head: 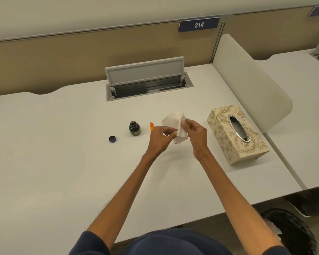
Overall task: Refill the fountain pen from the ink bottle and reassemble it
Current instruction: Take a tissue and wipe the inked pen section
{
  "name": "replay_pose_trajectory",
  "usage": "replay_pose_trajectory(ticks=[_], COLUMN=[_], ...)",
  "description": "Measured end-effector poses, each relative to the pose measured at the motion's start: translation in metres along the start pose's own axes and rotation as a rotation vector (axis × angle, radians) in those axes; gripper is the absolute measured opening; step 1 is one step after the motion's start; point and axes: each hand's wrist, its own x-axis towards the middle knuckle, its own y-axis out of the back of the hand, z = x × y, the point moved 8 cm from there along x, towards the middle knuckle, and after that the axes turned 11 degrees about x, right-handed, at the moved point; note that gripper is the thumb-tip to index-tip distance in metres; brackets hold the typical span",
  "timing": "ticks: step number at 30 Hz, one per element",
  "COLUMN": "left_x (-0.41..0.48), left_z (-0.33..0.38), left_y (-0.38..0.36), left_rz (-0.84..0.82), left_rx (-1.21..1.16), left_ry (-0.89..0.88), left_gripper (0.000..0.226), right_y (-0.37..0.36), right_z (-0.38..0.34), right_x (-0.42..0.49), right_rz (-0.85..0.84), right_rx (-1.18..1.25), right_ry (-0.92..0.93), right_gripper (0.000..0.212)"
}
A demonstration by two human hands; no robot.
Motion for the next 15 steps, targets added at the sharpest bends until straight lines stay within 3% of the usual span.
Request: replay_pose_trajectory(ticks=[3, 9, 15], left_x=[0.001, 0.006, 0.003], left_z=[-0.001, -0.005, -0.004], left_y=[0.001, -0.002, 0.0], left_rz=[0.005, -0.088, -0.128], left_rx=[-0.003, 0.039, -0.021], left_ry=[0.012, -0.027, -0.005], left_gripper=[0.012, 0.01, 0.008], right_y=[-0.007, -0.014, -0.009], right_z=[-0.011, -0.022, -0.023], right_x=[-0.002, 0.0, 0.005], right_rz=[-0.095, -0.282, -0.297], right_rx=[-0.102, -0.248, -0.312], right_ry=[0.102, 0.136, 0.125], right_gripper=[0.034, 0.06, 0.052])
